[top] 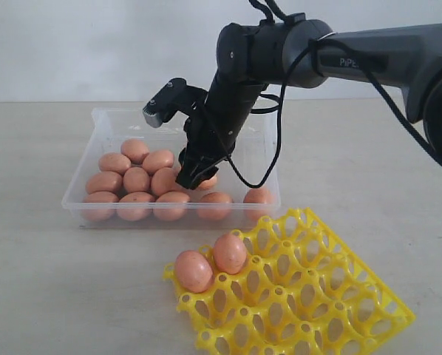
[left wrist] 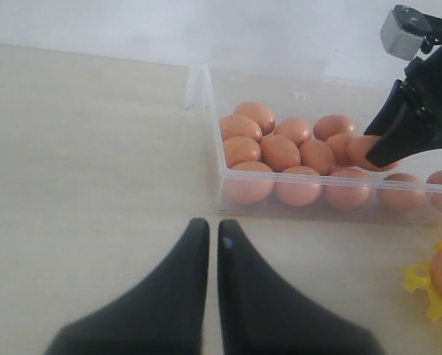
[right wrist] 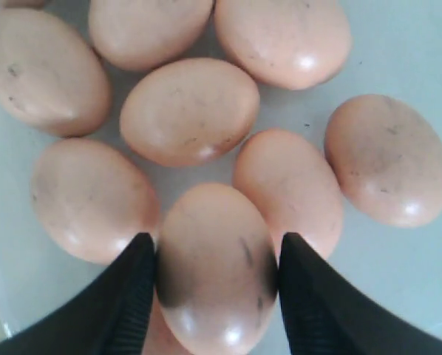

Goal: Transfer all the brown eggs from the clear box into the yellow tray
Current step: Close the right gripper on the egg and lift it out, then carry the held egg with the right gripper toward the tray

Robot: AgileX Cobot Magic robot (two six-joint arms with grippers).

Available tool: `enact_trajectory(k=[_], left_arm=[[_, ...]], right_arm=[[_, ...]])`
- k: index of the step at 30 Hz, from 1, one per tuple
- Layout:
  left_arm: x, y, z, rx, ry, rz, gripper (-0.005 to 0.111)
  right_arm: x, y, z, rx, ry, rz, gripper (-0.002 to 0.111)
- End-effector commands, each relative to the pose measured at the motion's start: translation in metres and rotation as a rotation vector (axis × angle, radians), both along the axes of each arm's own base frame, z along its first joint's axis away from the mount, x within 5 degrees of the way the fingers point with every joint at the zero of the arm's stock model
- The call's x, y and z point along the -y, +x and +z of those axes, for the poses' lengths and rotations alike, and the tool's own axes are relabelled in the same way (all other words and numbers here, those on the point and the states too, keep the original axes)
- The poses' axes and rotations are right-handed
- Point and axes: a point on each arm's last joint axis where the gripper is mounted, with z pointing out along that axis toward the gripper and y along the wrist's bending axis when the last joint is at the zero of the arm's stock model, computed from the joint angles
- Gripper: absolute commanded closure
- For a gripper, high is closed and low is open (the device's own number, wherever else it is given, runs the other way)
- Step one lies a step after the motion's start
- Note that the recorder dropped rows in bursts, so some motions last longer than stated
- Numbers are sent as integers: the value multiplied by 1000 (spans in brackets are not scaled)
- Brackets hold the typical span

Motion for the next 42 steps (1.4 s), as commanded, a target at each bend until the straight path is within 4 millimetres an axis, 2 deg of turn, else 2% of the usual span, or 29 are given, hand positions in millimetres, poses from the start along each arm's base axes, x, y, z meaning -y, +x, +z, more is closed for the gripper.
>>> enact_trajectory(k=[1,7,13,21,26,33,34,39,42], left_arm=[[0,1,-1,2,8,-2,103],[0,1,-1,2,8,-2,103],[0,1,-1,2,8,-2,103],[0,1,-1,2,8,-2,103],[0,1,-1,2,8,-2,103],[0,1,-1,2,8,-2,103],[0,1,-1,2,8,-2,103],[0,1,-1,2,8,-2,103],[0,1,-1,2,8,-2,103]], right_arm=[[-3,6,9,52,75,-92,108],[-5,15,15,95,191,-252,108],[-4,22,22,57,358,-371,108],[-1,13,28,50,383,-397,108],[18,-11,21,82,363,-456,108],[50,-50,36,276,423,-585,108],[57,-58,44,323,447,-612,108],[95,-102,59,497,583,-837,108],[112,-134,56,524,674,-903,108]])
